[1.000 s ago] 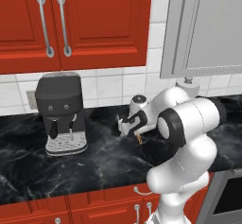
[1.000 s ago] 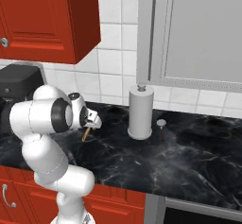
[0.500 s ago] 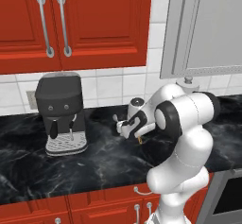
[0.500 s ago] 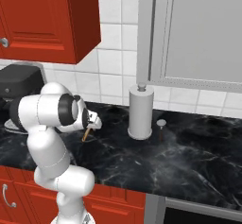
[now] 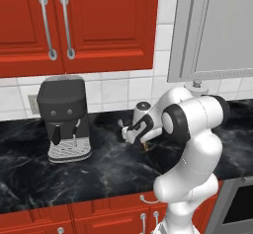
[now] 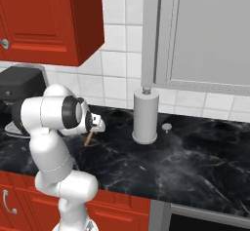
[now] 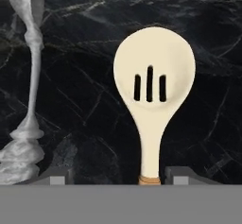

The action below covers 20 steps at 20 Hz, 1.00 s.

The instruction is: Organize the utensils by type. Pick up the wooden spoons from the counter and place them in the open cabinet. Then pick up the metallic utensils from the counter and place them in the open drawer.

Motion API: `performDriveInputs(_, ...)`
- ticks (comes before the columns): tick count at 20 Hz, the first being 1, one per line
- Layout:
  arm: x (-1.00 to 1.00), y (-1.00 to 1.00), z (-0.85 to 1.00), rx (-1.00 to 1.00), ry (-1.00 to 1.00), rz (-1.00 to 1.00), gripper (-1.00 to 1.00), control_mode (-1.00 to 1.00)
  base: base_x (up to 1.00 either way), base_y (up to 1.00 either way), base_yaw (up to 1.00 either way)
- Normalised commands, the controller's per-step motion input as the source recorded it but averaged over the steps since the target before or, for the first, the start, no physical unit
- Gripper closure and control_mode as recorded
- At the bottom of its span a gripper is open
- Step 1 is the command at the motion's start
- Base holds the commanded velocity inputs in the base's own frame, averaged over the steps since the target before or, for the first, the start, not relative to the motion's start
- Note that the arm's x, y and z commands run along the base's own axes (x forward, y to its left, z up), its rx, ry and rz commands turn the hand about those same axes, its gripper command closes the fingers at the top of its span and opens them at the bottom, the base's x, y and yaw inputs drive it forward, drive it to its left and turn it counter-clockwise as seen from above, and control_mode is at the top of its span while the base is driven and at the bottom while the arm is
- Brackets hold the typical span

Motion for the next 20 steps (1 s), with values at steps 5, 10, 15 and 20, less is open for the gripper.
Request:
performDriveInputs(5,0.0,-0.26,-0.4,0.0,0.03,0.0,1.0,-1.0,0.0,0.0,0.0)
performDriveInputs(10,-0.06,-0.29,-0.19,0.05,0.0,0.0,1.0,-1.0,0.0,0.0,0.0)
performDriveInputs(15,-0.09,-0.22,0.03,0.12,0.0,0.0,1.0,-1.0,0.0,0.0,0.0)
performDriveInputs(20,-0.08,-0.14,0.21,0.13,0.0,-0.01,1.0,-1.0,0.0,0.0,0.0)
